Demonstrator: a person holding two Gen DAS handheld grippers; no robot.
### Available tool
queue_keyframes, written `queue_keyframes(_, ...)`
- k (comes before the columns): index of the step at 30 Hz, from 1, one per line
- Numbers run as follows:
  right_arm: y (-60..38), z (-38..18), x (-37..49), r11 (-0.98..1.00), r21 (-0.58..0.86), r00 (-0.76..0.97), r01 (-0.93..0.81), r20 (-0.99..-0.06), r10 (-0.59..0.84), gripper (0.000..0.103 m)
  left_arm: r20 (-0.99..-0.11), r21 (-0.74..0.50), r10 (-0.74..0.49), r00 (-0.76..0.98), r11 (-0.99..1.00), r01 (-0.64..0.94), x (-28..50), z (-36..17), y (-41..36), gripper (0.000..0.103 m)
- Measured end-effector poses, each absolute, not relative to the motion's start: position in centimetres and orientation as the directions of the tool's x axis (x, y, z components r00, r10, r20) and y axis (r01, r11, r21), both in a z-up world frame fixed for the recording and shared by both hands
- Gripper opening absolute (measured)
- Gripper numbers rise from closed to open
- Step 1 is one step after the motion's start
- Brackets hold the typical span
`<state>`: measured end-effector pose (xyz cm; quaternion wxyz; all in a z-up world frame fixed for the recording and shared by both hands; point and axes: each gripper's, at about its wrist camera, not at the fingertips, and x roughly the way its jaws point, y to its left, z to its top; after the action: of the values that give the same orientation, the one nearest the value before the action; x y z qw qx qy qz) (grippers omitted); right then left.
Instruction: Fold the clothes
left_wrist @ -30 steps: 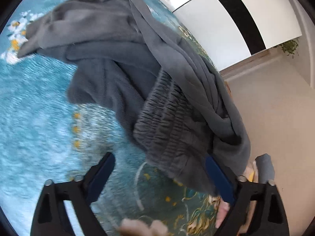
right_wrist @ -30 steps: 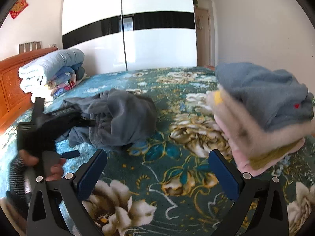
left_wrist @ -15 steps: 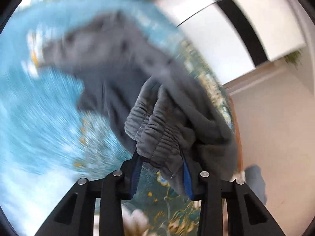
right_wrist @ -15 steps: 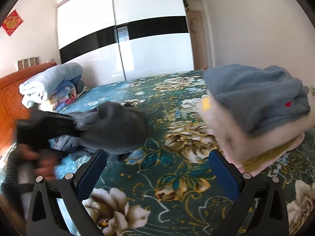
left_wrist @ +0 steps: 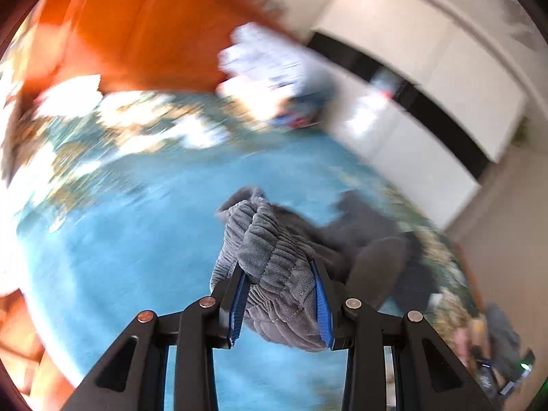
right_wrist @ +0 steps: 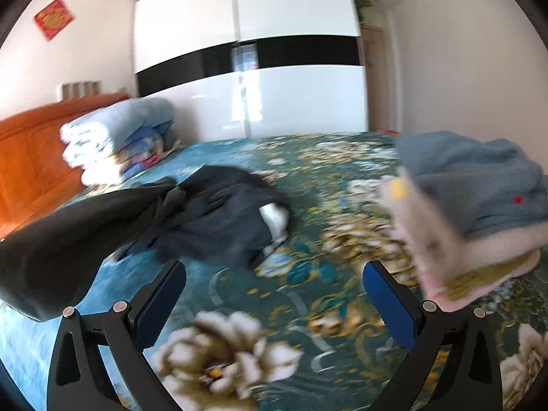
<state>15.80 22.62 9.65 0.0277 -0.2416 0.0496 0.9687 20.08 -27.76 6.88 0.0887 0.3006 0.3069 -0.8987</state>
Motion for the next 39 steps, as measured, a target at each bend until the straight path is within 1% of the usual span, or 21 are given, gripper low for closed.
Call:
queue_keyframes(3,20.1,8.2,15.6,-0.996,0.091,-0.860,0.020,-0.507,-0.063,0.103,-0.631,-0.553,0.064,-0.773,-0.737,0.390,21.4,2.7,-29.1,0.037)
queue_keyframes(6,17.6,6.6,15.4,-0.986,0.115,-0.821,0.120,-0.546,-0.164,0.103,-0.593,-0.574,0.071,-0.802,-0.736,0.359,22.0,1.4,-28.5,0.037)
queue_keyframes(9,15.7,5.2,14.7,-0.957,0.200,-0.754,0.208,-0.591,-0.287,0.103,-0.560,-0.571,0.071,-0.825,-0.755,0.322,22.6,1.6,-27.6,0.038)
queue_keyframes(10,15.3,4.9,14.2,-0.942,0.251,-0.732,0.221,-0.596,-0.331,0.103,-0.554,-0.569,0.073,-0.829,-0.761,0.313,22.8,1.6,-27.2,0.038)
queue_keyframes(13,13.5,4.9,12.0,-0.881,0.391,-0.675,0.268,-0.576,-0.461,0.103,-0.545,-0.548,0.092,-0.833,-0.791,0.271,22.8,1.1,-26.4,0.038)
queue_keyframes(16,11.0,6.1,9.0,-0.827,0.464,-0.642,0.318,-0.537,-0.548,0.103,-0.531,-0.566,0.131,-0.837,-0.790,0.235,23.4,0.5,-26.5,0.038)
queue_keyframes(21,6.9,7.9,1.7,-0.741,0.608,-0.560,0.285,-0.522,-0.644,0.103,-0.523,-0.614,0.200,-0.829,-0.762,0.203,23.8,0.0,-27.2,0.038)
queue_keyframes(22,6.0,7.9,0.1,-0.743,0.613,-0.552,0.268,-0.535,-0.640,0.103,-0.523,-0.617,0.205,-0.827,-0.761,0.201,23.8,-0.1,-27.2,0.038)
queue_keyframes(24,4.8,6.9,-2.2,-0.773,0.604,-0.540,0.195,-0.591,-0.599,0.101,-0.522,-0.624,0.215,-0.825,-0.756,0.198,23.8,-0.1,-27.2,0.038)
queue_keyframes(25,4.3,6.3,-3.3,-0.786,0.598,-0.531,0.156,-0.620,-0.577,0.097,-0.521,-0.629,0.221,-0.824,-0.752,0.196,23.8,-0.1,-27.2,0.038)
queue_keyframes(26,3.8,5.8,-4.4,-0.799,0.591,-0.520,0.116,-0.649,-0.556,0.077,-0.520,-0.635,0.227,-0.823,-0.748,0.195,23.8,-0.1,-27.3,0.038)
queue_keyframes(27,3.3,5.2,-5.4,-0.810,0.581,-0.508,0.077,-0.676,-0.534,0.045,-0.520,-0.640,0.230,-0.823,-0.743,0.196,23.8,-0.2,-27.4,0.038)
queue_keyframes(28,3.2,4.6,-6.0,-0.802,0.596,-0.493,0.042,-0.686,-0.535,0.032,-0.519,-0.644,0.233,-0.822,-0.739,0.197,23.7,-0.3,-27.5,0.038)
queue_keyframes(29,3.3,4.1,-6.2,-0.777,0.630,-0.477,0.009,-0.680,-0.557,0.016,-0.519,-0.649,0.237,-0.822,-0.735,0.198,23.6,-0.4,-27.6,0.038)
queue_keyframes(31,3.8,4.3,-5.6,-0.745,0.667,-0.492,-0.003,-0.649,-0.580,0.012,-0.514,-0.666,0.243,-0.823,-0.718,0.204,23.2,-0.5,-28.2,0.038)
queue_keyframes(33,4.5,5.7,-4.5,-0.740,0.672,-0.523,0.037,-0.618,-0.587,0.009,-0.508,-0.680,0.246,-0.826,-0.703,0.209,22.8,-0.3,-28.6,0.038)
queue_keyframes(36,6.4,9.2,-1.6,-0.710,0.688,-0.586,0.151,-0.516,-0.625,0.009,-0.500,-0.683,0.243,-0.831,-0.701,0.205,21.9,0.4,-28.8,0.038)
queue_keyframes(39,8.5,13.3,3.4,-0.698,0.656,-0.648,0.288,-0.402,-0.646,0.009,-0.484,-0.691,0.247,-0.839,-0.697,0.193,20.8,1.3,-28.8,0.037)
